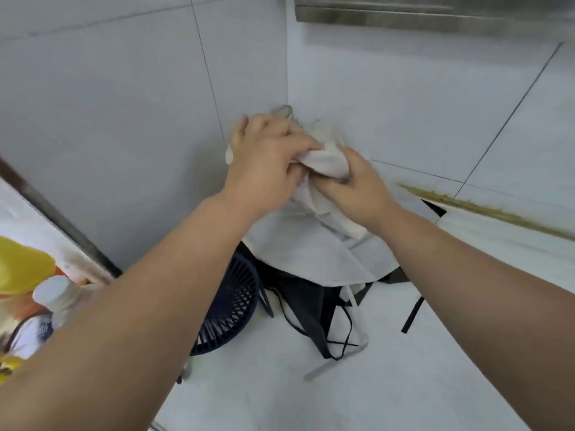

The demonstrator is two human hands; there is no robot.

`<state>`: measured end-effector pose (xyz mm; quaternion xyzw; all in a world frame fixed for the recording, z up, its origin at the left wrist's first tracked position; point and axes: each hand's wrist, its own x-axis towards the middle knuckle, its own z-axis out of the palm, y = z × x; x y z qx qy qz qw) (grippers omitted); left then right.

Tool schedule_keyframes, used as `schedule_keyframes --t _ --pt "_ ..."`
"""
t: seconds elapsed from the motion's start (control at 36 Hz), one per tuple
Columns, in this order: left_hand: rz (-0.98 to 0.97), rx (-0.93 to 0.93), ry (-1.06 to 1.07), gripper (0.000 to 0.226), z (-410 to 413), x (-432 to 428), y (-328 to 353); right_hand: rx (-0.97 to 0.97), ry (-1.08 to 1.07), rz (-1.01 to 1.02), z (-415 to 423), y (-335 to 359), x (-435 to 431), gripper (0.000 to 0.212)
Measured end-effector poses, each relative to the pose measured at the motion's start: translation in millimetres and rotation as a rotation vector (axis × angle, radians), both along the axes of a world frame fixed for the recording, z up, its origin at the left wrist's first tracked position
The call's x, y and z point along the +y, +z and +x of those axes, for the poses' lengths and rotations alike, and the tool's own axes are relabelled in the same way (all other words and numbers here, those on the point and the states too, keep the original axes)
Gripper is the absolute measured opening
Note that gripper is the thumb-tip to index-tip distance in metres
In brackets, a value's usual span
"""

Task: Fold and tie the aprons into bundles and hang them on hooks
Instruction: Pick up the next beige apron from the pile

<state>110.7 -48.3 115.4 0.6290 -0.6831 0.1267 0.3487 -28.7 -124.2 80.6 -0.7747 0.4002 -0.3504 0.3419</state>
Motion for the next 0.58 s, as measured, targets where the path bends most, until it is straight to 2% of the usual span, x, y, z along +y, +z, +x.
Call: schedule_keyframes --t 0.06,0.11,0.17,0.19,0.25,0.28,0.31,0.39,0.44,0.5,0.58 --pt "-0.227 0.003 0.106 0.043 -12 4 5 -0.049 -0.015 0.040 -17 20 7 0.032" --pt "-0.289 0.156 0.293 0.075 -31 13 11 -0.096 -0.049 -0.012 -40 35 16 0.023" --pt "-0.167 0.477 0.339 0.108 -54 23 15 -0.145 -0.114 -0.057 -61 47 28 0.021" --pt "-0.050 0.656 0.289 0.115 -69 29 18 -0.180 -0.150 -0.057 -75 51 35 0.020" --pt "0.195 0.946 0.132 0.108 -97 37 15 -0.272 -0.196 -0.028 -107 57 47 0.011" --pt "0.292 0.986 0.084 0.100 -111 42 12 -0.293 -0.191 -0.012 -125 59 53 0.005" --pt "0.364 0.976 0.057 0.095 -125 46 8 -0.311 -0.170 0.002 -143 60 60 0.006" --pt "0.499 0.878 -0.013 0.093 -169 66 -2 -0.271 -0.114 0.097 -201 57 79 0.028" --pt "0.656 0.742 -0.074 0.066 -184 77 -6 -0.248 -0.093 0.180 -223 52 85 0.041" --pt "0.831 0.633 -0.168 0.033 -213 92 -13 -0.271 -0.074 0.256 -257 45 98 0.031" --pt "0.853 0.421 -0.117 0.021 -249 108 -30 -0.311 -0.088 0.334 -300 30 118 0.025"
